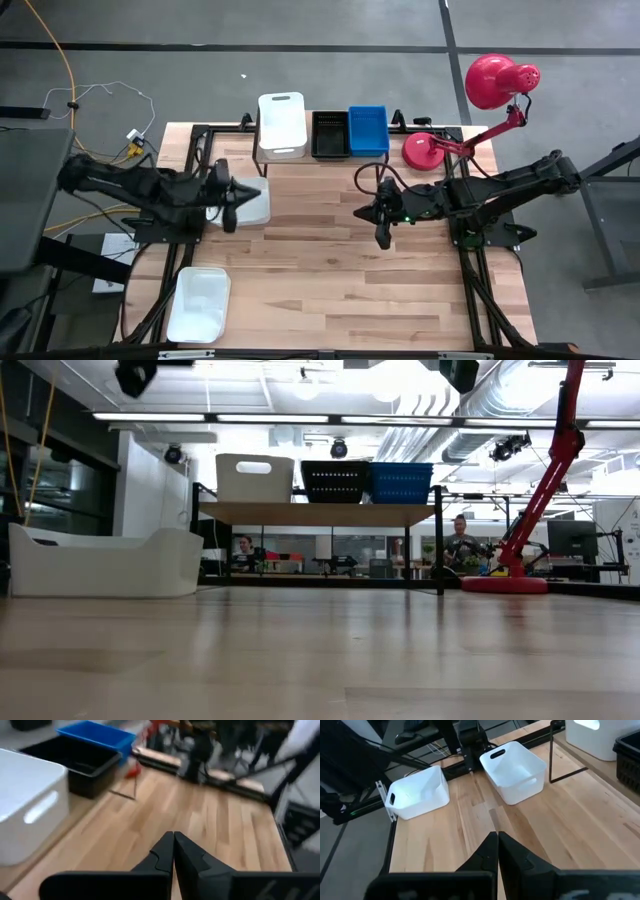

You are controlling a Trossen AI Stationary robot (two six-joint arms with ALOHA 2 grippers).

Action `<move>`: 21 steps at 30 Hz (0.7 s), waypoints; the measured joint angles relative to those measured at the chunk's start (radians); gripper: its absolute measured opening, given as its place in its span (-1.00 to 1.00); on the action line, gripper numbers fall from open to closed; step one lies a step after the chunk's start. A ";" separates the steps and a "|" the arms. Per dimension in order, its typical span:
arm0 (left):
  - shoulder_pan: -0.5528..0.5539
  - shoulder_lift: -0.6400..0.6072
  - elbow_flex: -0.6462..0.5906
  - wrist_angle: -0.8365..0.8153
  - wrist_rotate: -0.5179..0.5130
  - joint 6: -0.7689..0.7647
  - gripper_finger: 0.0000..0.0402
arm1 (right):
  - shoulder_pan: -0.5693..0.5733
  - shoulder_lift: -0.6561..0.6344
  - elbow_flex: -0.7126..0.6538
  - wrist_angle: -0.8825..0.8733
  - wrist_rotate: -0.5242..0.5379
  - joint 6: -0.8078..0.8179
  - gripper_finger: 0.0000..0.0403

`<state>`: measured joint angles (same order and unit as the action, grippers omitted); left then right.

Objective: Stack baskets on shelf by color
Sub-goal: Stack the top white bin on top of the white bin on the shelf

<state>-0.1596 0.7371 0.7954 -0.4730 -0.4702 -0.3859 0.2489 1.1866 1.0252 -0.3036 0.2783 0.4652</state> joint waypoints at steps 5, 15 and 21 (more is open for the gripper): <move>-0.148 0.100 0.107 -0.220 -0.111 -0.112 -1.00 | 0.000 0.000 0.000 -0.006 -0.001 -0.002 -1.00; -0.150 0.210 0.116 -0.322 -0.099 -0.277 -0.92 | 0.000 0.000 0.000 -0.006 -0.001 -0.002 -1.00; -0.081 0.275 0.116 -0.334 0.006 -0.295 -0.64 | 0.000 0.000 0.000 -0.007 -0.008 -0.001 -1.00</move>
<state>-0.2408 1.0117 0.9115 -0.8072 -0.4638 -0.6813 0.2489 1.1866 1.0252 -0.3107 0.2699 0.4641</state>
